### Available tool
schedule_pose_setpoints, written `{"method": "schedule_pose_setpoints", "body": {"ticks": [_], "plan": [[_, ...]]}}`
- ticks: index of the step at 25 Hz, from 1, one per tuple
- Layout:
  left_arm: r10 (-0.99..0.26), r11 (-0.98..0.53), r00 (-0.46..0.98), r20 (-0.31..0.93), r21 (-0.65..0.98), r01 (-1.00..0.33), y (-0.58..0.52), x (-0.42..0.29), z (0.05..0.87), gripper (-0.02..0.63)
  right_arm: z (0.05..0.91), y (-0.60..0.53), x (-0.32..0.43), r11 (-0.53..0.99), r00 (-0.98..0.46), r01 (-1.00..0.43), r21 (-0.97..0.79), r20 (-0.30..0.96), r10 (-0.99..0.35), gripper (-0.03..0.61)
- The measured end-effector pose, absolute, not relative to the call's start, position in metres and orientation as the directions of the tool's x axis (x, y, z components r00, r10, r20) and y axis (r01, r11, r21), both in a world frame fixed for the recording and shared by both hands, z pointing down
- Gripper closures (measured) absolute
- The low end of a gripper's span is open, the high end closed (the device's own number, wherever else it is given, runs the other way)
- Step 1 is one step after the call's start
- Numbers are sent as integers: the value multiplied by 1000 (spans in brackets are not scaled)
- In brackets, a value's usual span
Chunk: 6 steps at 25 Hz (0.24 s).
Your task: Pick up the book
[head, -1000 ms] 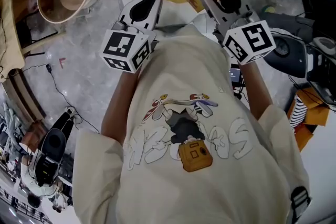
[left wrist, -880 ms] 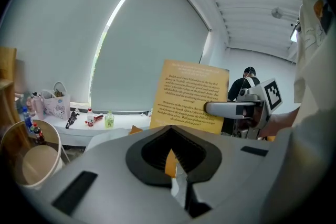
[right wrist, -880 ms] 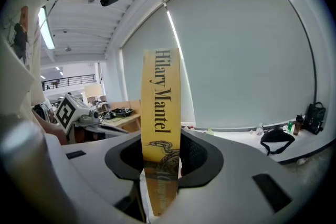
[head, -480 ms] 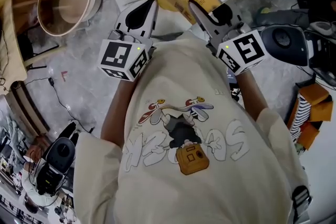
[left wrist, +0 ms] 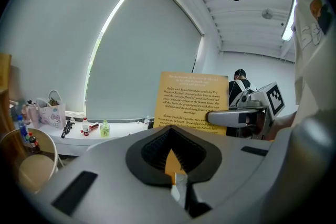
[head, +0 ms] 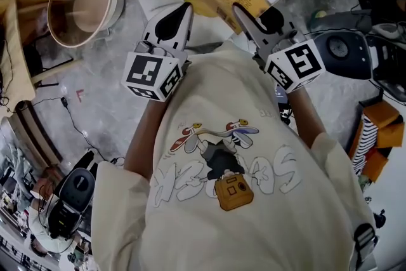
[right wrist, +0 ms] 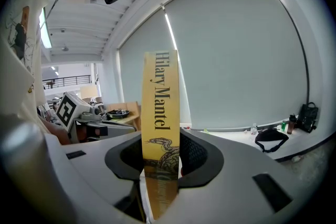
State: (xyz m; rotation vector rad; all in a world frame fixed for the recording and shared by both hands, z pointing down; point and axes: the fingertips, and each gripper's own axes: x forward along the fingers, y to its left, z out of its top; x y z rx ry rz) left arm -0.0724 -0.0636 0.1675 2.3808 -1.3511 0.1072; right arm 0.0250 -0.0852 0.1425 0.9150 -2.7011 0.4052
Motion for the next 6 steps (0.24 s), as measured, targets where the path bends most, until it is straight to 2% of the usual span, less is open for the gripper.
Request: {"method": "schedule_pose_setpoints", "body": {"ticks": [6], "plan": [[-803, -449, 535, 265, 322, -833, -58, -77, 172, 618, 148, -75, 16, 743, -747, -645, -176, 349, -566, 419]]}}
